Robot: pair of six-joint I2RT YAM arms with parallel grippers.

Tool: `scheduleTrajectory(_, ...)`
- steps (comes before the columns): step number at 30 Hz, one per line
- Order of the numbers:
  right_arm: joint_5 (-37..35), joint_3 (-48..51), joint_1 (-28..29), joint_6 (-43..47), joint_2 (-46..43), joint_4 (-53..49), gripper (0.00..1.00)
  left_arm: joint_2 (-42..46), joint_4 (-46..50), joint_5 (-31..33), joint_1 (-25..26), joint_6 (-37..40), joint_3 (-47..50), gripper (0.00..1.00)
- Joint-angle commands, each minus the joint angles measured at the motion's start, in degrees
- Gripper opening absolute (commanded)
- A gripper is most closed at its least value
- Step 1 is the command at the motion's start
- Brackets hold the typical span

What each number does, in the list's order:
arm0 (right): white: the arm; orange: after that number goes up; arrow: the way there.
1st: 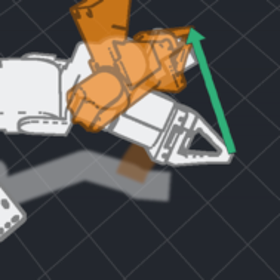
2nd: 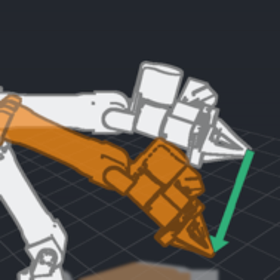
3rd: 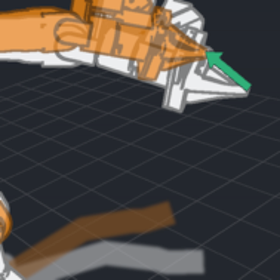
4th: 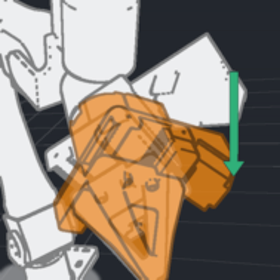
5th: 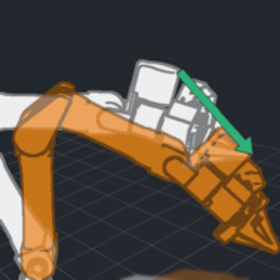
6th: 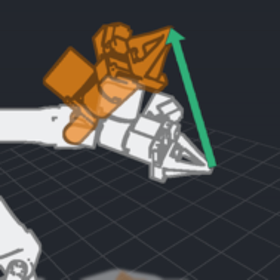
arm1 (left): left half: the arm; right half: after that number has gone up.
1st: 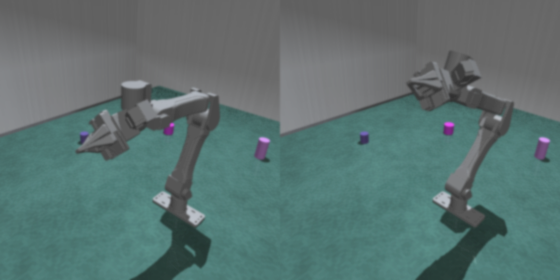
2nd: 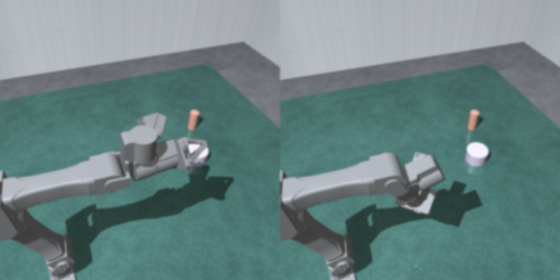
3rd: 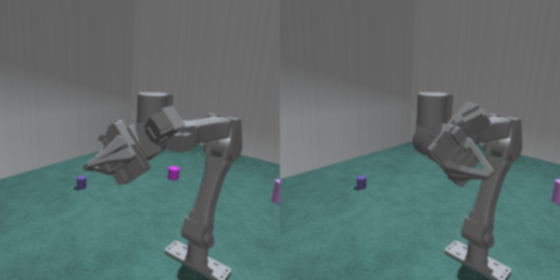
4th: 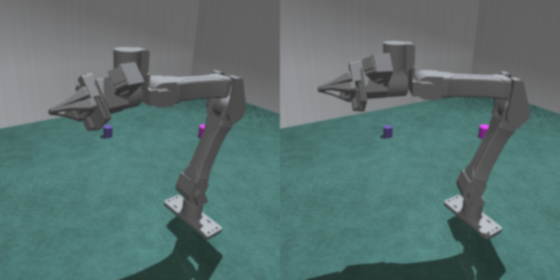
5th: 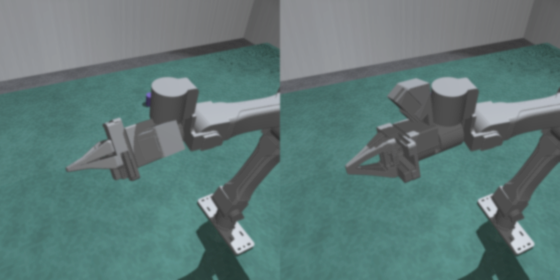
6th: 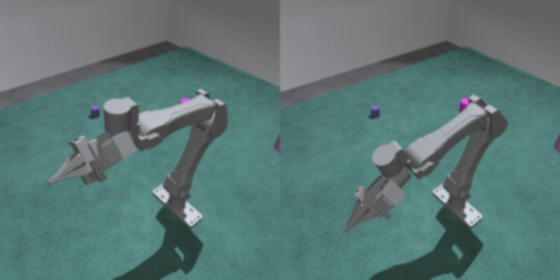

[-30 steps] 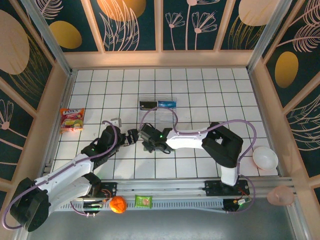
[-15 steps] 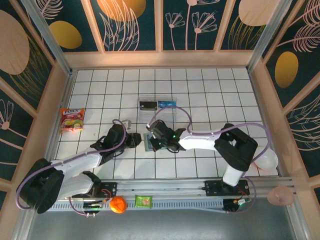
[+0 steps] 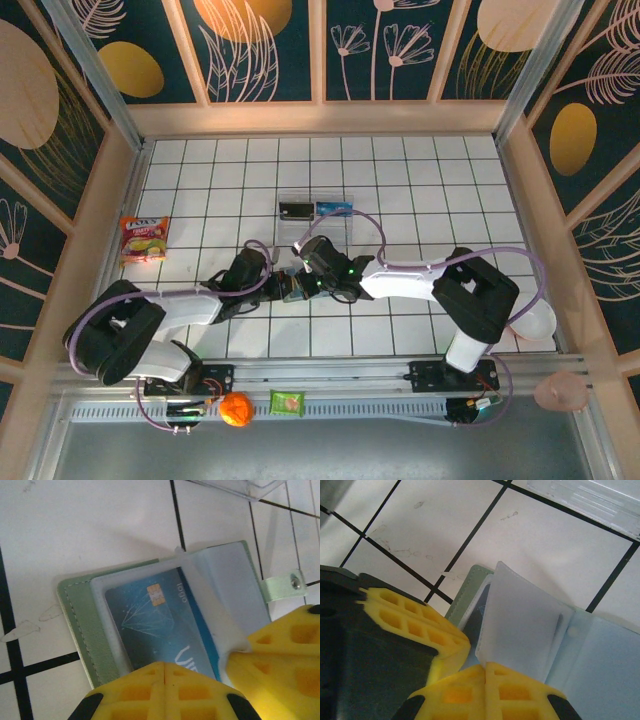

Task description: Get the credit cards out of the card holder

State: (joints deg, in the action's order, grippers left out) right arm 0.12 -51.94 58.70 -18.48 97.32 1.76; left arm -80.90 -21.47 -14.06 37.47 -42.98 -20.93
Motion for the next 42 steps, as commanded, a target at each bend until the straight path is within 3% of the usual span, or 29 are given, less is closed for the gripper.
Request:
scheduleTrajectory(1, 0.36, 1.12, -0.07, -1.37, -1.47, 1.98, 0.0, -1.26, -2.62, -1.55, 0.23, 0.13, -1.7, 0.0)
scheduleTrajectory(6, -0.82, 1.56, -0.07, -3.01, -1.87, 1.48, 0.0, -2.95, 0.88, -0.09, 0.22, 0.5, -1.85, 0.0)
scheduleTrajectory(14, -12.6, 3.8, 0.07, -10.83, -3.95, -4.55, 0.0, -4.43, 1.94, -0.7, 0.18, 1.4, -0.96, 0.0)
scheduleTrajectory(19, -16.94, 6.99, 0.6, -16.59, -6.17, -5.28, 0.08, -4.18, 1.97, -0.61, 0.23, 1.82, -1.16, 0.0)
scheduleTrajectory(26, -23.63, 7.85, 0.39, -19.87, -8.58, -9.34, 0.33, -4.31, 2.13, -0.53, 0.17, 2.43, -1.74, 0.0)
scheduleTrajectory(32, -19.0, 6.61, 0.11, -13.09, -13.79, -6.83, 0.32, -3.98, 1.7, -0.88, 0.19, 2.89, -2.23, 0.0)
scheduleTrajectory(38, -2.88, 0.25, -0.02, -8.72, -8.77, -3.45, 0.25, -3.39, 1.75, -1.22, 0.2, 2.96, -2.36, 0.0)
scheduleTrajectory(42, -4.7, -1.47, -0.36, -9.45, -6.77, -4.26, 0.22, -2.52, 2.05, -2.03, 0.22, 2.69, -2.75, 0.0)
